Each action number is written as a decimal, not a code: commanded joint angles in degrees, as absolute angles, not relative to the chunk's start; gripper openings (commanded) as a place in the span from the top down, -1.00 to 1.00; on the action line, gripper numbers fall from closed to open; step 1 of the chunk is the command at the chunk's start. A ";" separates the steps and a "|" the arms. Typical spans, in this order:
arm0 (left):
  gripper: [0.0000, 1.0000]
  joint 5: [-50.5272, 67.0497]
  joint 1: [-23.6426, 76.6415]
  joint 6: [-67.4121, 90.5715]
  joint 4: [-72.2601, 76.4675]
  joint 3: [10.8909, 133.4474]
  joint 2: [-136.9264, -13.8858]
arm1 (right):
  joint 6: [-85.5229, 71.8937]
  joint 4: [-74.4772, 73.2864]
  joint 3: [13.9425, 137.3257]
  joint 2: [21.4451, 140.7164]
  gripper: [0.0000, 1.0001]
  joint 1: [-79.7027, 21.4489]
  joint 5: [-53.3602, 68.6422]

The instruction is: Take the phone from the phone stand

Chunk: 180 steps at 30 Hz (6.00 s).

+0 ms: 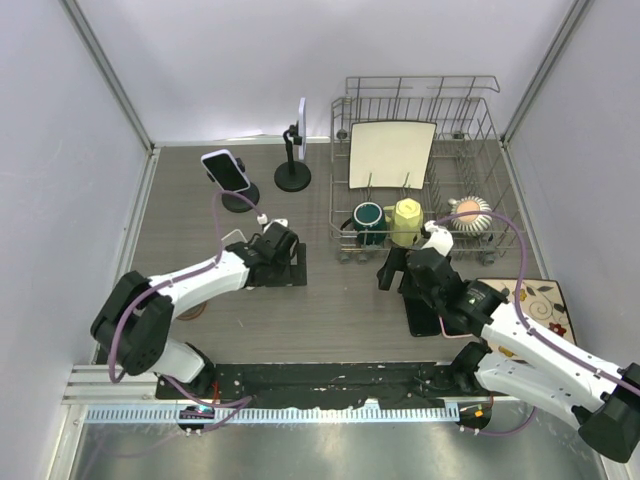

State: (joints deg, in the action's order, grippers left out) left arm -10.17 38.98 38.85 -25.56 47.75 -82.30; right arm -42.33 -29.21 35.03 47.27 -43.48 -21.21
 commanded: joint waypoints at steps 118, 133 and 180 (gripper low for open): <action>0.83 -1.68 20.74 20.65 -15.02 61.63 -62.94 | -28.92 -20.49 37.27 42.45 -0.86 -38.06 -11.53; 0.92 1.76 36.46 25.93 -17.84 51.68 -49.13 | -19.60 -4.93 40.69 54.84 -0.74 -44.28 15.28; 1.00 27.60 45.09 9.49 -18.90 54.40 -54.32 | -12.48 45.16 24.35 74.08 -0.65 -51.24 20.48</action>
State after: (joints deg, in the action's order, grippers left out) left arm 22.13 44.66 8.47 -25.69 51.24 -54.68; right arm -11.99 34.17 23.49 71.85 -50.92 18.28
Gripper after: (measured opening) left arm 0.777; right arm 0.837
